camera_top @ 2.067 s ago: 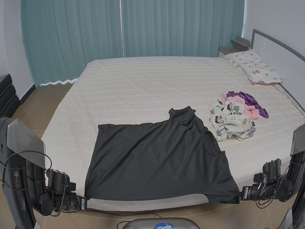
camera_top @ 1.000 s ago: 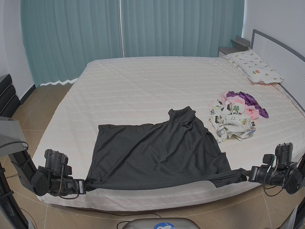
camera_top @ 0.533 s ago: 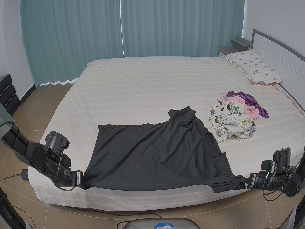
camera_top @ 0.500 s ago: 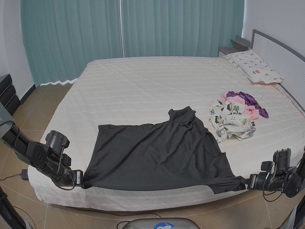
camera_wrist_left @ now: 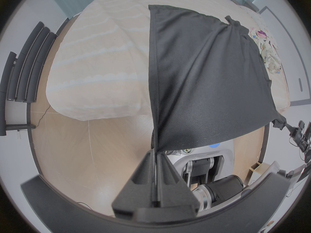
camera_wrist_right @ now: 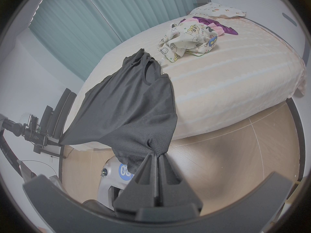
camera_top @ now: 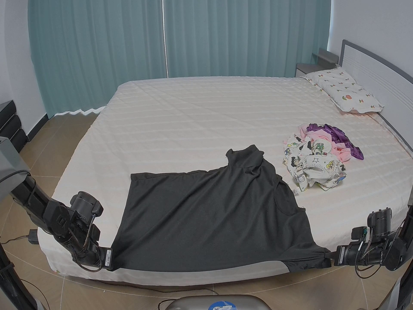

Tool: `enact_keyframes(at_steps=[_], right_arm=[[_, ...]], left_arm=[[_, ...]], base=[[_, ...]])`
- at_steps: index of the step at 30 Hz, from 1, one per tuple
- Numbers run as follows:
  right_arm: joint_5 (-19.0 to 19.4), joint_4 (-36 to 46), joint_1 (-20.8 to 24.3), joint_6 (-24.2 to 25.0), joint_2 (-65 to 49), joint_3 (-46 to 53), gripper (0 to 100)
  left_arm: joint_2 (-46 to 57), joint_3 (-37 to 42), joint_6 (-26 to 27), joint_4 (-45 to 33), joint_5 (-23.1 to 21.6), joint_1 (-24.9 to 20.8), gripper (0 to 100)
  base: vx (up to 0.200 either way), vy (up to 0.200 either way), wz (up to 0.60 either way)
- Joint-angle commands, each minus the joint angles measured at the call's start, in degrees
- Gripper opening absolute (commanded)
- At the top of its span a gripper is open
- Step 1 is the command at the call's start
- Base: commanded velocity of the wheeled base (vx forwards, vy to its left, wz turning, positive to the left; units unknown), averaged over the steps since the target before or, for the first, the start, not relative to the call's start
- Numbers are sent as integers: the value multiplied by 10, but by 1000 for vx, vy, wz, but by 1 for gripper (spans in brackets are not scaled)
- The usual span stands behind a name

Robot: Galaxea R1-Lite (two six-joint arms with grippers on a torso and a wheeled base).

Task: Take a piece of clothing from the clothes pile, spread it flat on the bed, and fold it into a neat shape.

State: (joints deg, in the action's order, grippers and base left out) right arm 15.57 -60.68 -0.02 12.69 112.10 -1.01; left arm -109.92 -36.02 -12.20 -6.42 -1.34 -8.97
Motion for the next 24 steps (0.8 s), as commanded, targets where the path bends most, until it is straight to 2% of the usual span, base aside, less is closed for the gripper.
enact_keyframes(at_steps=[1, 5, 15, 24], right_arm=[[0, 0, -2, -6, 4, 4, 0], [0, 0, 0, -9, 10, 6, 0], [3, -7, -1, 1, -19, -40, 0], [3, 0, 6, 38, -35, -131, 0]], left_arm=[[-4, 17, 0, 1, 1, -10, 0], [1, 24, 0, -1, 1, -18, 0], [17, -12, -12, 0, -1, -10, 0], [31, -89, -71, 25, -7, 11, 0]], base=[[0, 0, 0], [0, 0, 0], [0, 0, 0], [0, 0, 0]])
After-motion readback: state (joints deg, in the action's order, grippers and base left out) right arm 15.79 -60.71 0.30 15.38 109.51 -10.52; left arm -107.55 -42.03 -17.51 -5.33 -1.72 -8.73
